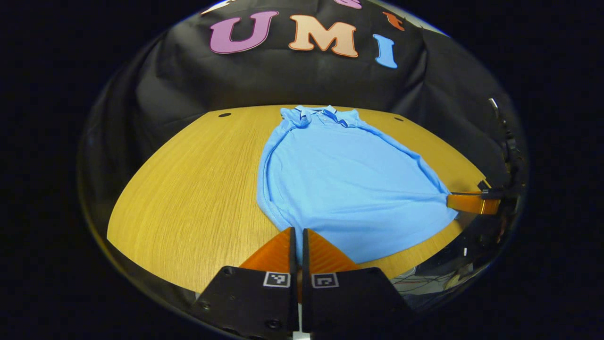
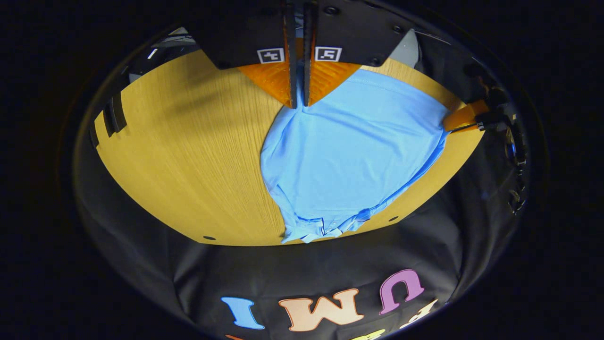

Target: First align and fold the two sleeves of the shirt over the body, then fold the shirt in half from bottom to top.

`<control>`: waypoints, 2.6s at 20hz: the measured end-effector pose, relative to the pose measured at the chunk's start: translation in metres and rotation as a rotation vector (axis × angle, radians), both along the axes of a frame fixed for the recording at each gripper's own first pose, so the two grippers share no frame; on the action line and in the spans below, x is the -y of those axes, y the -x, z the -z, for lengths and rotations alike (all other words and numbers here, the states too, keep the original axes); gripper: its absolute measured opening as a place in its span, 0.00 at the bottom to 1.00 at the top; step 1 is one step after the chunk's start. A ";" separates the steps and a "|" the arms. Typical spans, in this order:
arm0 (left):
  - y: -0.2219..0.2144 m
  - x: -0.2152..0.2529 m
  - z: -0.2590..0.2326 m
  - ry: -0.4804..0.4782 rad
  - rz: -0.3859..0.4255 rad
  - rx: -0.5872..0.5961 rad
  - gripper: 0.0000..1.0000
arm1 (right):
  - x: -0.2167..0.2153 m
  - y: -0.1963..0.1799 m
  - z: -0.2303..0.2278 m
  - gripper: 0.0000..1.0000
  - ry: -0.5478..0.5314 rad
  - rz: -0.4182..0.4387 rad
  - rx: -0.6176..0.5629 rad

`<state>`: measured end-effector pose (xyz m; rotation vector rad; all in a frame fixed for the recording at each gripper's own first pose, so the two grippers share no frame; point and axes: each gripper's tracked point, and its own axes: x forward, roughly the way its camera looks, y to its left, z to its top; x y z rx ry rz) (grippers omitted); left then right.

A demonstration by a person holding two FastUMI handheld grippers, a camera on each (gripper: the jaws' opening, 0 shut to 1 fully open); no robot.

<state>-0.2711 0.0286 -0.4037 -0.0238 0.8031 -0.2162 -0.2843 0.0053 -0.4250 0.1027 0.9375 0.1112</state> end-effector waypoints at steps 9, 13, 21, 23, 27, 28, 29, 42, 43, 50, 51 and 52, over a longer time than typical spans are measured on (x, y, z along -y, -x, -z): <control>-0.027 0.024 -0.034 0.031 0.003 -0.056 0.00 | -0.007 -0.025 -0.037 0.03 -0.032 -0.014 0.050; -0.059 0.031 -0.060 0.069 0.004 -0.022 0.00 | -0.009 -0.062 -0.069 0.03 -0.065 -0.012 0.111; -0.149 0.034 -0.097 0.098 -0.052 0.052 0.00 | -0.016 -0.163 -0.117 0.02 -0.135 -0.031 0.225; -0.175 0.034 -0.103 0.097 -0.067 0.072 0.00 | -0.018 -0.191 -0.123 0.02 -0.150 -0.037 0.250; -0.237 0.035 -0.113 0.100 -0.092 0.111 0.00 | -0.016 -0.256 -0.131 0.03 -0.178 -0.032 0.295; -0.252 0.036 -0.116 0.099 -0.096 0.123 0.00 | -0.015 -0.272 -0.132 0.03 -0.183 -0.029 0.306; -0.270 0.037 -0.118 0.097 -0.098 0.139 0.00 | -0.014 -0.290 -0.134 0.02 -0.190 -0.027 0.318; -0.429 0.042 -0.071 0.014 -0.108 0.174 0.00 | -0.004 -0.461 -0.063 0.03 -0.173 -0.008 0.341; -0.438 0.042 -0.062 0.006 -0.118 0.167 0.00 | -0.001 -0.468 -0.048 0.03 -0.164 -0.002 0.324; -0.478 0.036 -0.011 -0.075 -0.145 0.166 0.00 | 0.011 -0.498 0.022 0.03 -0.109 0.038 0.267; -0.480 0.032 -0.011 -0.086 -0.171 0.176 0.00 | 0.011 -0.497 0.023 0.03 -0.103 0.041 0.262; -0.482 0.028 -0.014 -0.089 -0.205 0.189 0.00 | 0.015 -0.494 0.021 0.04 -0.086 0.045 0.262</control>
